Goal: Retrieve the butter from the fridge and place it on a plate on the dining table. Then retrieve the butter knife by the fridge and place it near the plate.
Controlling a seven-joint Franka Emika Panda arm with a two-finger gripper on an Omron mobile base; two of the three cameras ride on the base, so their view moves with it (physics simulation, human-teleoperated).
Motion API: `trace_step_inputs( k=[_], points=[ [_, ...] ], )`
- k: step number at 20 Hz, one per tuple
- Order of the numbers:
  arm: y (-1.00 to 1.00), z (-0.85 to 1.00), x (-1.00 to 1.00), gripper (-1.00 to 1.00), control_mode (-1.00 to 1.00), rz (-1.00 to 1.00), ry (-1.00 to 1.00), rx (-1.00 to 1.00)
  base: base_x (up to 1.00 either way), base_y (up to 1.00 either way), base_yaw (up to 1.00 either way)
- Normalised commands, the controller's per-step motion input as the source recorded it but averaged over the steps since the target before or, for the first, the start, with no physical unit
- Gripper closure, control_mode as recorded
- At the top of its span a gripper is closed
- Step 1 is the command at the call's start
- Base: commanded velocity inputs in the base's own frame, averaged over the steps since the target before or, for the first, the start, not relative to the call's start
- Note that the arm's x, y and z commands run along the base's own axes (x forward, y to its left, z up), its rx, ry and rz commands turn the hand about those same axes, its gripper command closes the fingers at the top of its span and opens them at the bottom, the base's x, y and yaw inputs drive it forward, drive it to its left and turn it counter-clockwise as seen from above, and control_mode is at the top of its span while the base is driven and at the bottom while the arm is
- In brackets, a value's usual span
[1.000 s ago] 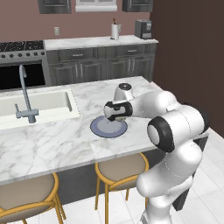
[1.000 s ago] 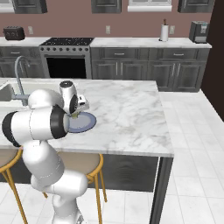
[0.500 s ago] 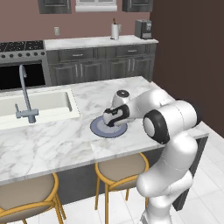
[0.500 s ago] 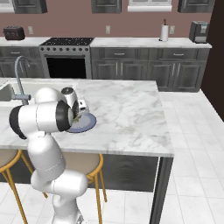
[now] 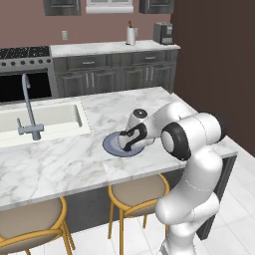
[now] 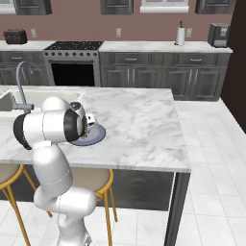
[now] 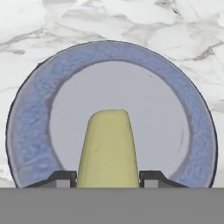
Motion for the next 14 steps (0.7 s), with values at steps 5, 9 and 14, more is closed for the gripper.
trace_step_inputs(
  k=[5,9,14],
  points=[
    [0.00,-0.20,0.00,1.00,-1.00,0.00,-0.07,0.00,0.00,0.00,0.00],
    [0.00,-0.01,0.00,1.00,-1.00,0.00,-0.02,0.00,0.00,0.00,0.00],
    [0.00,0.00,0.04,1.00,-1.00,0.00,0.00,0.00,0.00,0.00,0.00]
  ],
)
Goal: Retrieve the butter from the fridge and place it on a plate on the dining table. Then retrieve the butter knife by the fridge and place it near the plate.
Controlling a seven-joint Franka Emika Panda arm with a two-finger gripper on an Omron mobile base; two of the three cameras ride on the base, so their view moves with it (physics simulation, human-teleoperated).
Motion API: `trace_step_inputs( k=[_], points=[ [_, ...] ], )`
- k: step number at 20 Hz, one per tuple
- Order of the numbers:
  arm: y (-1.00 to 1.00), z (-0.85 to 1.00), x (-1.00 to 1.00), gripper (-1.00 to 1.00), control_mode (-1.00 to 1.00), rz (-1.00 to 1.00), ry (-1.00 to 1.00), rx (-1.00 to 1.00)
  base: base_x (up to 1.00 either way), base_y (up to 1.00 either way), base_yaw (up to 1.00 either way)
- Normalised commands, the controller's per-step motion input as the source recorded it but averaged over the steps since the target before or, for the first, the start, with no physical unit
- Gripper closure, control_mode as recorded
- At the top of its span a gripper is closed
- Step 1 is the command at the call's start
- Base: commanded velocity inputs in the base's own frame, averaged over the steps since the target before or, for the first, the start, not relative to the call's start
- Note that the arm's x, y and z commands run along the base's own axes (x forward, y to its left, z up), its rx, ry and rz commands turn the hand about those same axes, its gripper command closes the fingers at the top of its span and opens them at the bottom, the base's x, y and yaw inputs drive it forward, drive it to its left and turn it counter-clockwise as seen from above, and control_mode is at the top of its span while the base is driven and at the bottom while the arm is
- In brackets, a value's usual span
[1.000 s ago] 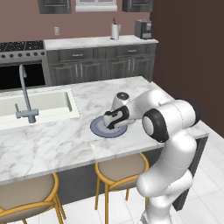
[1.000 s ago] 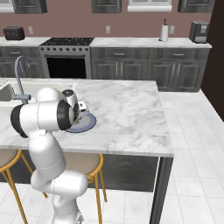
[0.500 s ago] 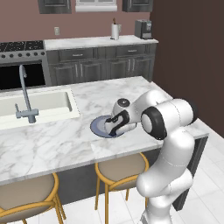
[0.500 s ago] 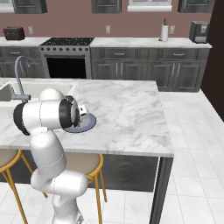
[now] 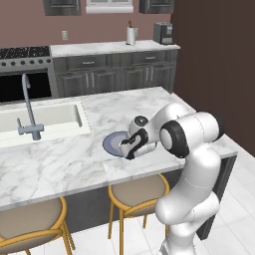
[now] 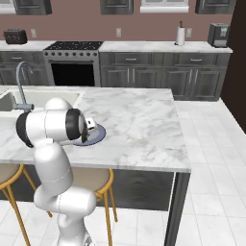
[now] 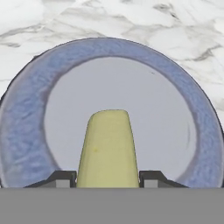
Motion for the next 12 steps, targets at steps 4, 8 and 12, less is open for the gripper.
trace_step_inputs(
  k=[4,8,12],
  points=[
    [0.00,0.00,0.04,1.00,-1.00,0.00,0.00,0.00,0.00,0.00,0.00],
    [0.00,0.00,0.08,1.00,-1.00,0.00,0.00,0.00,0.00,0.00,0.00],
    [0.00,0.00,0.16,1.00,-1.00,0.00,0.00,0.00,0.00,0.00,0.00]
  ],
)
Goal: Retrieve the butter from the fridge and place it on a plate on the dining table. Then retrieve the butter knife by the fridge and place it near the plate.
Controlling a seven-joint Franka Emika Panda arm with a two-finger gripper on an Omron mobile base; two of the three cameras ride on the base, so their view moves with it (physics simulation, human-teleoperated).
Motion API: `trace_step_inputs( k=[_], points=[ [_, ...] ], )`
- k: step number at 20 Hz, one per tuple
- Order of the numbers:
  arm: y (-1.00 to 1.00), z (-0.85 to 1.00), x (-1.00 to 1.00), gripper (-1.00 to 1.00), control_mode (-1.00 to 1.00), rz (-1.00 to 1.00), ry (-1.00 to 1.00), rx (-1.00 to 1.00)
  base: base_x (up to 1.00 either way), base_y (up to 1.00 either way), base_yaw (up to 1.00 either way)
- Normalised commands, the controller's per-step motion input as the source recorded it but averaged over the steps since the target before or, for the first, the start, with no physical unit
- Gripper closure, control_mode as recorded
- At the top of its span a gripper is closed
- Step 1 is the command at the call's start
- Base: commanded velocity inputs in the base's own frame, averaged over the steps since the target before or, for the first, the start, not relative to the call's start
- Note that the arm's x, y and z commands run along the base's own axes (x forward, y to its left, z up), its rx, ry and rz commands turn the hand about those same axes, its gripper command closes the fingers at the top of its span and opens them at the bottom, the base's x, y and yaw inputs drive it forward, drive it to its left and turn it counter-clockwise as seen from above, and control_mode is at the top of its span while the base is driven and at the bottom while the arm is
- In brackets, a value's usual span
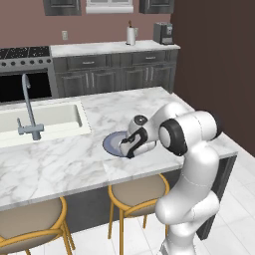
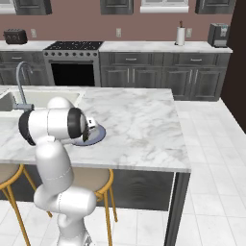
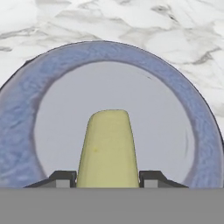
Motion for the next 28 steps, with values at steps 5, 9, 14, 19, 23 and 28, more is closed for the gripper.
trace_step_inputs(
  k=[5,9,14,19,23,28],
  points=[
    [0.01,0.00,0.23,1.00,-1.00,0.00,0.00,0.00,0.00,0.00,0.00],
    [0.08,0.00,0.21,1.00,-1.00,0.00,0.00,0.00,0.00,0.00,0.00],
    [0.18,0.00,0.19,1.00,-1.00,0.00,0.00,0.00,0.00,0.00,0.00],
    [0.07,0.00,0.04,1.00,-1.00,0.00,0.00,0.00,0.00,0.00,0.00],
    [0.00,0.00,0.00,1.00,-1.00,0.00,0.00,0.00,0.00,0.00,0.00],
    [0.00,0.00,-0.01,1.00,-1.00,0.00,0.00,0.00,0.00,0.00,0.00]
  ],
)
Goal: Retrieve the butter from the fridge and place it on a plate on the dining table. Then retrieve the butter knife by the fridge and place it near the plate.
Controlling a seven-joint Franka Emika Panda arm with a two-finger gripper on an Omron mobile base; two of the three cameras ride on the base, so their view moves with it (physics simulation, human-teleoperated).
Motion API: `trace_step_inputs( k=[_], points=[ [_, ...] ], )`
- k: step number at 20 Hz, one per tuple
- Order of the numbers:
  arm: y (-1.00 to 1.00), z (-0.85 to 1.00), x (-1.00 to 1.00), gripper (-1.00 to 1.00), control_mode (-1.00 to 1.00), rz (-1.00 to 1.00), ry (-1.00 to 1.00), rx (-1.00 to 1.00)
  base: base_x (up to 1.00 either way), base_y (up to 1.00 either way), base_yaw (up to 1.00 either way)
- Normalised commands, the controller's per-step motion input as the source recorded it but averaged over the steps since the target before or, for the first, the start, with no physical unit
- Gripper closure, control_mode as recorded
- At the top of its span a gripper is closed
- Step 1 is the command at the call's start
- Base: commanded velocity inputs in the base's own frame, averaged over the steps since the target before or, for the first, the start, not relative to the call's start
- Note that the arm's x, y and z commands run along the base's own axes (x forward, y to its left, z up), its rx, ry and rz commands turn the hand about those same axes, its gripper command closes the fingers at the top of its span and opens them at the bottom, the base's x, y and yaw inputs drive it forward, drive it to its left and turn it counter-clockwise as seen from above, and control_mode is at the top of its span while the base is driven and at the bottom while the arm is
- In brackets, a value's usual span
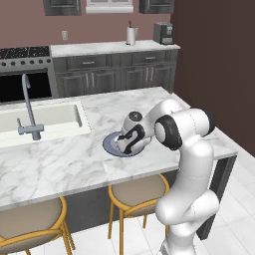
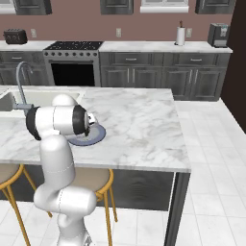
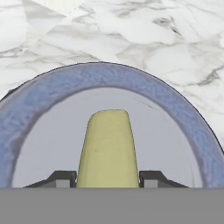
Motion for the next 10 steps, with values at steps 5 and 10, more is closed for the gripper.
trace_step_inputs(
  k=[5,10],
  points=[
    [0.00,0.00,0.00,-1.00,-1.00,0.00,0.00,0.00,0.00,0.00,0.00],
    [-0.03,0.02,-0.12,-1.00,-1.00,-0.06,0.01,0.00,0.00,0.00,0.00]
  ],
)
